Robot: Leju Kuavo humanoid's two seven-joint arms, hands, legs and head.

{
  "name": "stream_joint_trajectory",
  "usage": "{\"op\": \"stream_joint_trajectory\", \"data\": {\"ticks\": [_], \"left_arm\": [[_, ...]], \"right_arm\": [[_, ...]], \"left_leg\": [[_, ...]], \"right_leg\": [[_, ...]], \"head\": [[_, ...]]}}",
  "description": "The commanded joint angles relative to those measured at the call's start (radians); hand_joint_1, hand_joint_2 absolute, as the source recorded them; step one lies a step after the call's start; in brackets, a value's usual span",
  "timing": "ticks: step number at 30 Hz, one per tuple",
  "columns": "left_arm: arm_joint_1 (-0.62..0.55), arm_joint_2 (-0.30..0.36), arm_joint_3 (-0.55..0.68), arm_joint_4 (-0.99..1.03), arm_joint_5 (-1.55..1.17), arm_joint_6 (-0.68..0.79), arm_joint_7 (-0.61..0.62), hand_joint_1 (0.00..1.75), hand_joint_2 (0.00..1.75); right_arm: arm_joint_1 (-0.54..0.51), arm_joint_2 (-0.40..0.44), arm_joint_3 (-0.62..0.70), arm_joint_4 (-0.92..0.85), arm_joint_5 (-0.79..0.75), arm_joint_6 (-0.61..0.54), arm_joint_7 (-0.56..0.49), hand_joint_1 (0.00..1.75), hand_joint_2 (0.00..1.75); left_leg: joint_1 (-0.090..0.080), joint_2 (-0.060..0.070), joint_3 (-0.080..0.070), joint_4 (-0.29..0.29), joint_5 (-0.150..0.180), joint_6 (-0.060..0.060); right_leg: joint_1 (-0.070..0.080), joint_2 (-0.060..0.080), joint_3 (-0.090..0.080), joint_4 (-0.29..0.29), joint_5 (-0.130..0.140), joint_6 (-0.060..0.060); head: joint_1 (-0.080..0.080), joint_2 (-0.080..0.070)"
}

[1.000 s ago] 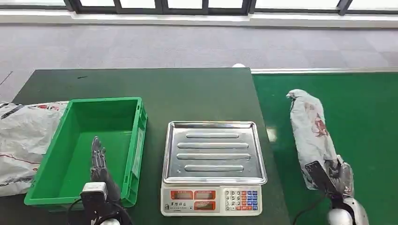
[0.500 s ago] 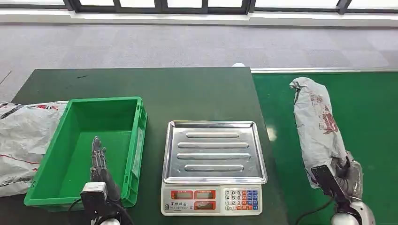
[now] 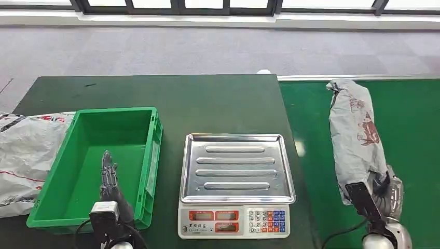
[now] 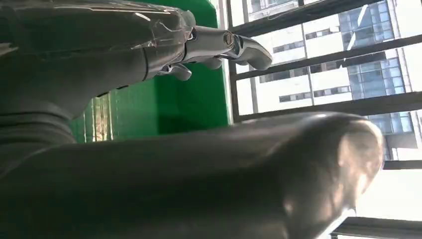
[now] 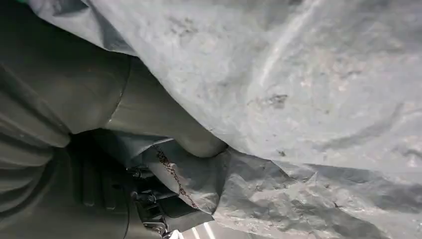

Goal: Moved the parcel from conveyor to table for the left to box.

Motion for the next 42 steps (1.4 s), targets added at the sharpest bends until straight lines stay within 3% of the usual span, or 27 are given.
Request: {"op": "stream_joint_trajectory", "data": {"ticks": [1,2,6,9,11,12,16,26,28,34,35,36,42], "left_arm": [[-0.056,-0.013,0.050,0.061,-0.009,-0.015,0.005,0.00,0.00],[-0.065,-0.008,0.041,0.065,-0.002,-0.019,0.005,0.00,0.00],[-0.082,0.017,0.001,0.062,0.026,0.021,0.005,0.00,0.00],[-0.100,0.022,-0.016,0.075,0.035,0.026,0.005,0.00,0.00],[-0.100,0.022,-0.016,0.075,0.035,0.026,0.005,0.00,0.00],[-0.109,0.023,-0.024,0.086,0.041,0.031,0.005,0.00,0.00],[-0.130,0.030,-0.065,0.100,0.040,0.106,0.005,0.00,0.00],[-0.096,0.029,-0.088,0.086,0.066,0.153,0.005,0.00,0.00],[-0.085,0.034,-0.092,0.082,0.073,0.151,0.005,0.00,0.00],[-0.077,0.043,-0.102,0.074,0.081,0.163,0.005,0.00,0.00],[-0.076,0.044,-0.105,0.072,0.083,0.164,0.005,0.00,0.00],[-0.073,0.044,-0.105,0.073,0.083,0.164,0.005,0.00,0.00],[-0.068,0.042,-0.106,0.072,0.086,0.167,0.005,0.00,0.00]], "right_arm": [[-0.050,0.002,-0.025,-0.036,-0.091,0.029,-0.044,1.75,1.75],[-0.097,-0.010,0.025,-0.019,-0.083,0.075,-0.120,1.75,1.75],[-0.299,0.004,0.296,0.123,0.004,0.040,-0.095,1.75,1.75],[-0.302,0.047,0.462,0.134,0.004,0.038,-0.114,1.75,1.75],[-0.302,0.047,0.462,0.134,0.004,0.038,-0.114,1.75,1.75],[-0.307,0.072,0.565,0.152,-0.008,0.075,-0.087,1.75,1.75],[-0.341,0.124,0.733,0.196,0.035,0.070,0.001,1.75,1.75],[-0.376,0.086,0.789,0.246,0.000,0.112,0.047,1.75,1.75],[-0.389,0.085,0.815,0.307,0.030,0.149,0.116,1.75,1.75],[-0.369,0.086,0.859,0.385,0.054,0.166,0.159,1.73,1.75],[-0.368,0.085,0.867,0.392,0.072,0.165,0.184,0.49,1.75],[-0.362,0.081,0.873,0.393,0.092,0.160,0.211,0.00,1.75],[-0.345,0.075,0.878,0.377,0.118,0.147,0.244,0.00,1.75]], "left_leg": [[-0.002,0.001,-0.002,-0.001,0.002,0.000],[-0.002,0.001,-0.003,-0.002,0.003,0.000],[-0.002,0.015,-0.005,-0.001,0.002,0.000],[-0.002,0.017,-0.003,-0.001,0.002,-0.001],[-0.002,0.015,-0.002,-0.002,0.004,-0.001],[-0.002,0.013,-0.003,-0.002,0.005,-0.001],[-0.002,0.013,-0.004,-0.002,0.006,-0.003],[-0.002,0.006,-0.008,-0.001,0.006,-0.002],[-0.002,0.007,-0.009,-0.001,0.006,-0.002],[-0.003,0.005,-0.009,-0.004,0.008,-0.002],[-0.003,0.005,-0.008,-0.003,0.007,-0.002],[-0.003,0.006,-0.009,-0.003,0.008,-0.002],[-0.003,0.005,-0.009,-0.003,0.007,-0.002]], "right_leg": [[-0.002,0.000,-0.003,0.001,0.001,0.000],[-0.002,0.000,-0.005,0.000,0.002,0.000],[-0.002,0.014,-0.009,0.004,0.005,0.000],[-0.001,0.016,-0.009,0.005,0.005,0.000],[-0.001,0.014,-0.009,0.006,0.005,0.000],[-0.001,0.012,-0.010,0.006,0.005,-0.001],[-0.001,0.012,-0.012,0.009,0.005,-0.001],[-0.002,0.005,-0.013,0.010,0.003,0.000],[-0.002,0.007,-0.014,0.010,0.003,0.000],[-0.003,0.004,-0.014,0.007,0.005,-0.001],[-0.003,0.004,-0.013,0.008,0.004,-0.001],[-0.003,0.004,-0.014,0.008,0.005,-0.001],[-0.003,0.004,-0.015,0.008,0.004,-0.001]], "head": [[0.000,0.000],[0.000,0.000],[0.000,0.000],[0.000,0.000],[0.000,0.000],[0.000,0.000],[0.000,0.000],[0.000,0.000],[0.000,0.000],[0.000,0.000],[0.000,0.000],[0.000,0.000],[0.000,0.000]]}}
